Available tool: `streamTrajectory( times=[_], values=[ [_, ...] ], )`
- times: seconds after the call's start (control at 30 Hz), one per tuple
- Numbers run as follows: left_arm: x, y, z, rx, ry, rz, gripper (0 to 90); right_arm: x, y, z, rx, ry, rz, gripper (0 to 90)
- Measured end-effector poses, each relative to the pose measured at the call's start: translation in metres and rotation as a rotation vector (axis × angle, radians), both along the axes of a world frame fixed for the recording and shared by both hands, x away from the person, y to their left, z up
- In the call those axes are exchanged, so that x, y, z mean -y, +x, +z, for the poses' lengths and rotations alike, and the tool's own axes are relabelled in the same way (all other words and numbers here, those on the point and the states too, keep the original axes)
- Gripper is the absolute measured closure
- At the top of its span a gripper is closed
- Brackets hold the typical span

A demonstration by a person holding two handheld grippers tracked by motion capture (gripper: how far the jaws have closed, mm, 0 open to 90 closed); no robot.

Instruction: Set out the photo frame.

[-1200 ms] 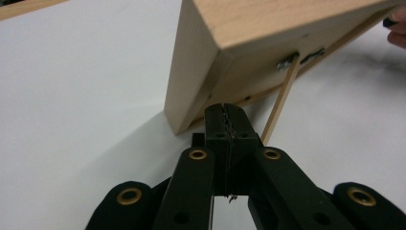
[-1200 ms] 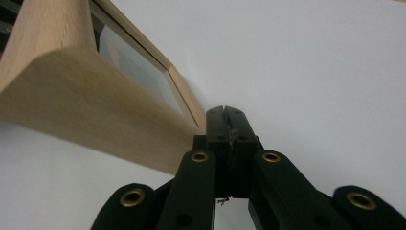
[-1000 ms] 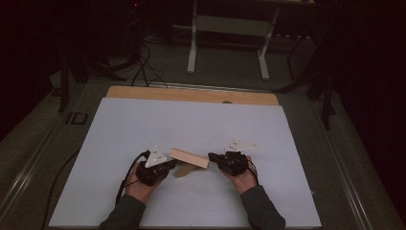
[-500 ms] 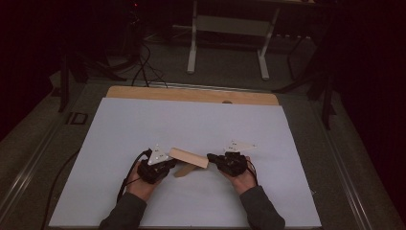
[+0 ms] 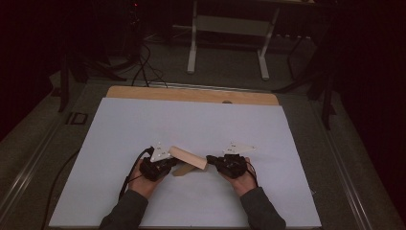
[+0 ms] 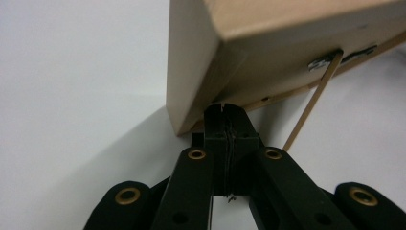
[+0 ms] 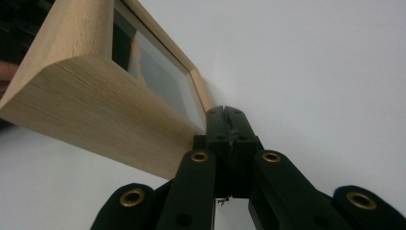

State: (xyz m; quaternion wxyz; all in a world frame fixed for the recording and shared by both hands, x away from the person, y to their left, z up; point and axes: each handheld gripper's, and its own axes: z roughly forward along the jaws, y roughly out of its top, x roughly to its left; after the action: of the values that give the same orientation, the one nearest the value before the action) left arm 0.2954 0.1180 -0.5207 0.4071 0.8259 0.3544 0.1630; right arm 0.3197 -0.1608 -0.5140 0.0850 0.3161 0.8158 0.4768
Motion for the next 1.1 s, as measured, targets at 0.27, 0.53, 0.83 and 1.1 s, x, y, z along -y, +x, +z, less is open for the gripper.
streamTrajectory(
  times=[0.27,0.53,0.83,1.1],
  values=[
    [0.001,0.007,0.001,-0.007,0.003,0.005,89.0,-0.002,-0.005,0.000,0.010,-0.007,0.011,89.7],
    [0.000,0.011,0.000,-0.009,-0.015,0.011,89.2,-0.004,-0.010,0.000,0.016,-0.009,0.021,89.7],
    [-0.003,0.003,0.012,0.008,-0.038,0.011,89.1,-0.004,-0.011,-0.001,0.018,-0.011,0.019,89.7],
    [0.001,-0.005,0.019,0.020,-0.041,0.004,89.0,-0.004,-0.013,-0.001,0.018,-0.020,0.023,89.7]
  ],
)
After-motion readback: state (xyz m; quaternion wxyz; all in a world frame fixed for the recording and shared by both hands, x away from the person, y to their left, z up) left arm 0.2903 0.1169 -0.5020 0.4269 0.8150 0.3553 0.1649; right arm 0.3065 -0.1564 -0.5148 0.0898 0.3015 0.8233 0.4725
